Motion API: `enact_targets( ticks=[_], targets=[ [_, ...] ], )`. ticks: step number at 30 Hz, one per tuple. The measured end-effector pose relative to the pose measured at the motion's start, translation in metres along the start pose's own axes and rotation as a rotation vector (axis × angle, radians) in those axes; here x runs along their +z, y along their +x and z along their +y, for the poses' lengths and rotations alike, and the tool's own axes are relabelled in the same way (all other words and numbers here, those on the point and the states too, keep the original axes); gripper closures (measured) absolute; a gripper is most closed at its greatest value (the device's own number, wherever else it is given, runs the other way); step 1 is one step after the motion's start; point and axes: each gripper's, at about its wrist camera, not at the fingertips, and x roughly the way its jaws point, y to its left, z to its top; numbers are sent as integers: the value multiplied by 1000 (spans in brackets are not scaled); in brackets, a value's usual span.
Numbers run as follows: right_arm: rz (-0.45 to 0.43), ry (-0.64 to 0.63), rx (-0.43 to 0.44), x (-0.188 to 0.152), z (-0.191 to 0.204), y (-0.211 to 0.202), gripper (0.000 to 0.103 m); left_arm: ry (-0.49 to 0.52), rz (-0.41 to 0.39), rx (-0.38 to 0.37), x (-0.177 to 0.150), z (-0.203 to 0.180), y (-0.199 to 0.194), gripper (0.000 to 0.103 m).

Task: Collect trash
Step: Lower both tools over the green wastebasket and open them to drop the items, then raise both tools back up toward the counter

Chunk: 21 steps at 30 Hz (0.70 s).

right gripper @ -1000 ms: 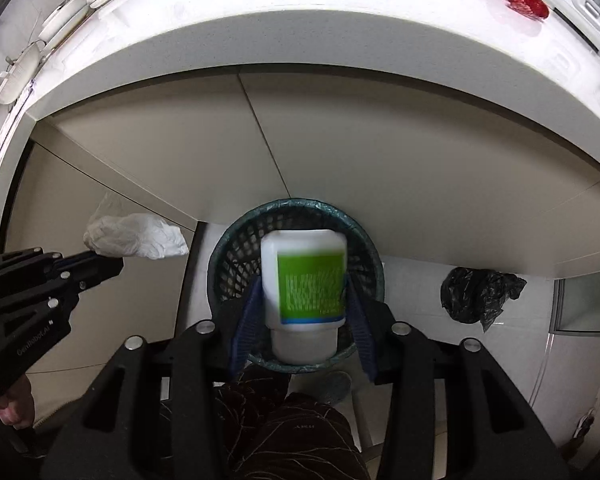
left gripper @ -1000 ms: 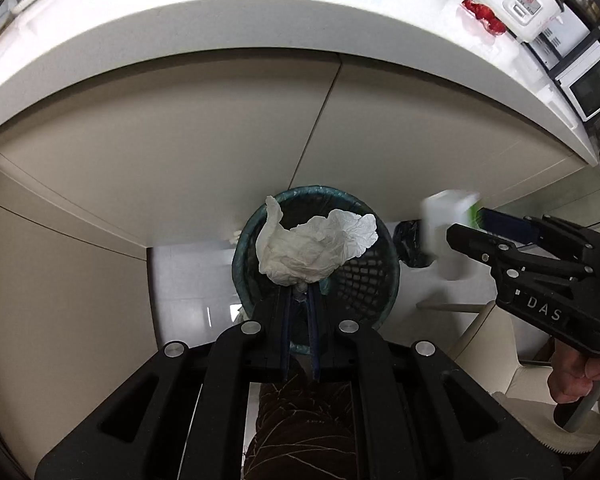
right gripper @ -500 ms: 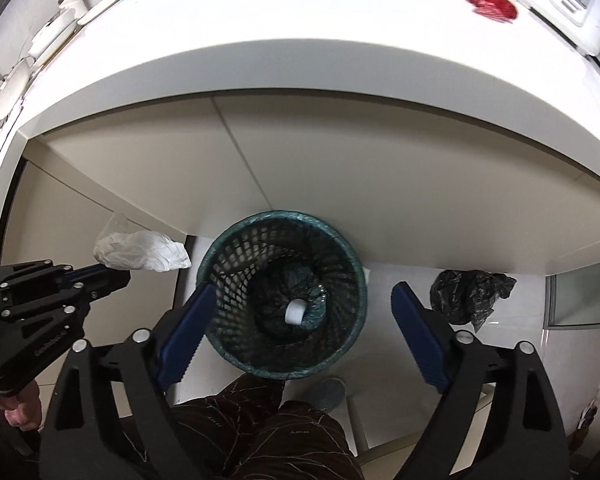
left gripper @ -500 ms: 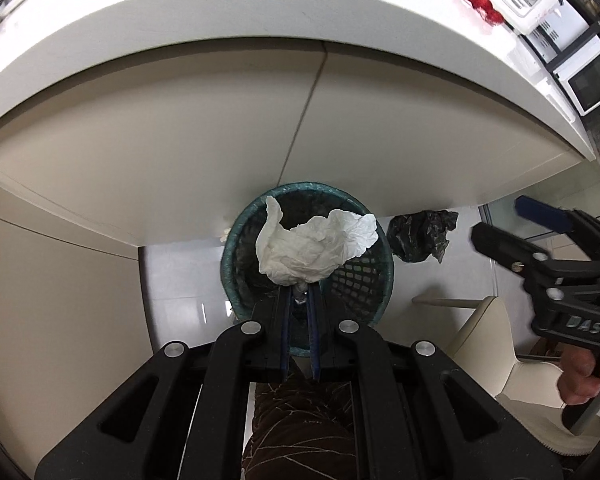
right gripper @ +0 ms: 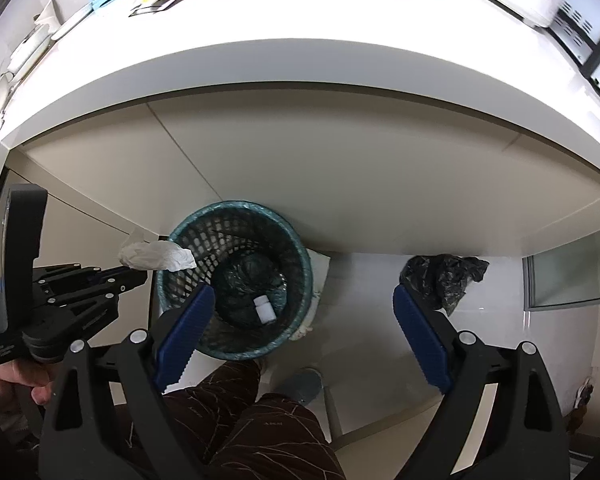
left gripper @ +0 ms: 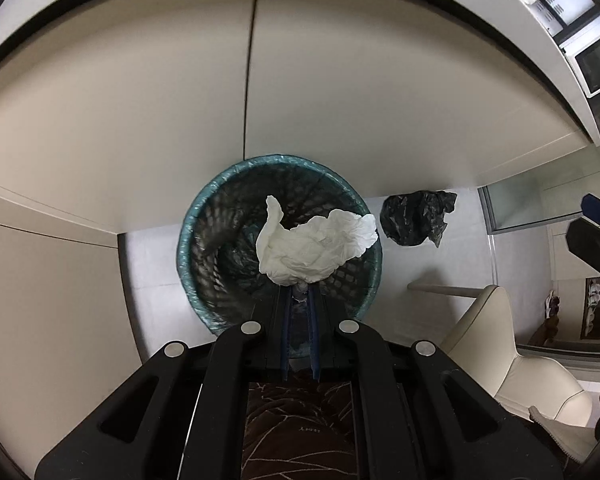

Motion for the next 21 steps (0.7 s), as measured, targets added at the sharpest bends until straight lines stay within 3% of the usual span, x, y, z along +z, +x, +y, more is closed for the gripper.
enact_targets(
  ticks=[8, 11, 16, 21],
  targets=[
    [-10, 9, 4, -7, -18, -3, 16, -4, 14, 20, 4, -12, 9, 93],
    [-16, 9, 8, -9, -23, -4, 16, -10, 20, 35, 5, -14, 11, 84],
    [-19, 17, 11, -7, -24, -10, 16, -28, 6, 52, 7, -17, 8, 59],
    [-26, 21, 19, -5, -24, -14, 16, -44, -23, 62, 9, -19, -2, 41]
  ],
)
